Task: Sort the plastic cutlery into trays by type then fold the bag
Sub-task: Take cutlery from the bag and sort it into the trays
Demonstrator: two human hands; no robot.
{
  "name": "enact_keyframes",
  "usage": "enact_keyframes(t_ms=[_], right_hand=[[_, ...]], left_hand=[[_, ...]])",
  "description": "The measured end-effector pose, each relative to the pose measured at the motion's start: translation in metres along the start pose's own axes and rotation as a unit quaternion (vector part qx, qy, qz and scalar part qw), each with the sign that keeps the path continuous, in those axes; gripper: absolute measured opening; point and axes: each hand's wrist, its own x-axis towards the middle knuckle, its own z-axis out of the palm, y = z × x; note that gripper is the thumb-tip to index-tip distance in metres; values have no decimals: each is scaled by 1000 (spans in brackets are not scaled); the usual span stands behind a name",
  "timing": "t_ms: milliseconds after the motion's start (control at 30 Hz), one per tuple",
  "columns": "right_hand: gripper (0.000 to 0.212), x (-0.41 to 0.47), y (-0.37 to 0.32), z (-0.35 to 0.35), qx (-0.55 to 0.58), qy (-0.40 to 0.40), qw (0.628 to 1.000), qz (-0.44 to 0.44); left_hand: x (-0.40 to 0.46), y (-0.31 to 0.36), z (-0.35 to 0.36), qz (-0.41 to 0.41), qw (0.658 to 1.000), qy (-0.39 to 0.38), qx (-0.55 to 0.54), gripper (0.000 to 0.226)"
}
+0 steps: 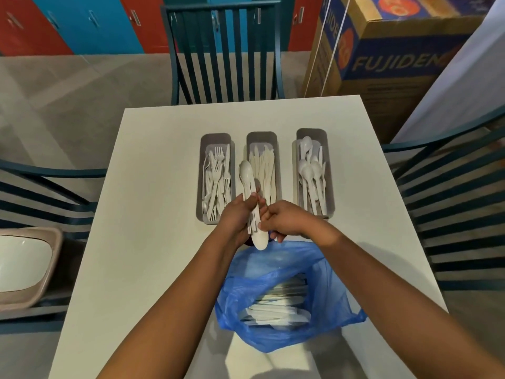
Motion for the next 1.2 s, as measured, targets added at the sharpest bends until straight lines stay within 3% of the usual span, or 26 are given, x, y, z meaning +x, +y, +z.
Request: enact_keyframes(t_ms=[167, 267, 400, 567, 767, 900, 1033, 1200], right_hand=[[22, -7, 10, -7, -5, 76, 997, -8], [30, -8, 17, -27, -15, 177, 984, 0], [18, -5, 36, -60, -9, 297, 954, 50], [15, 3, 61, -80, -42, 324, 939, 106], [24, 15, 67, -86, -68, 347, 929, 113], [25, 15, 67, -75, -102, 344, 929, 88], [17, 10, 57, -48, -38, 318, 947, 23], [23, -8, 31, -18, 52, 68, 996, 15]], left_hand=[[2, -7, 2, 0, 999, -10, 53, 14], [-2, -9, 2, -13, 996, -4, 85, 16], [-5, -8, 3, -47, 993, 4, 108, 29], [-10, -6, 12, -85, 994, -22, 63, 28], [-9, -10, 12, -40, 991, -38, 118, 28], [-5, -13, 9, -33, 989, -31, 144, 30], [-4, -15, 9, -34, 992, -18, 117, 26], [0, -19, 9, -11, 990, 4, 140, 18]])
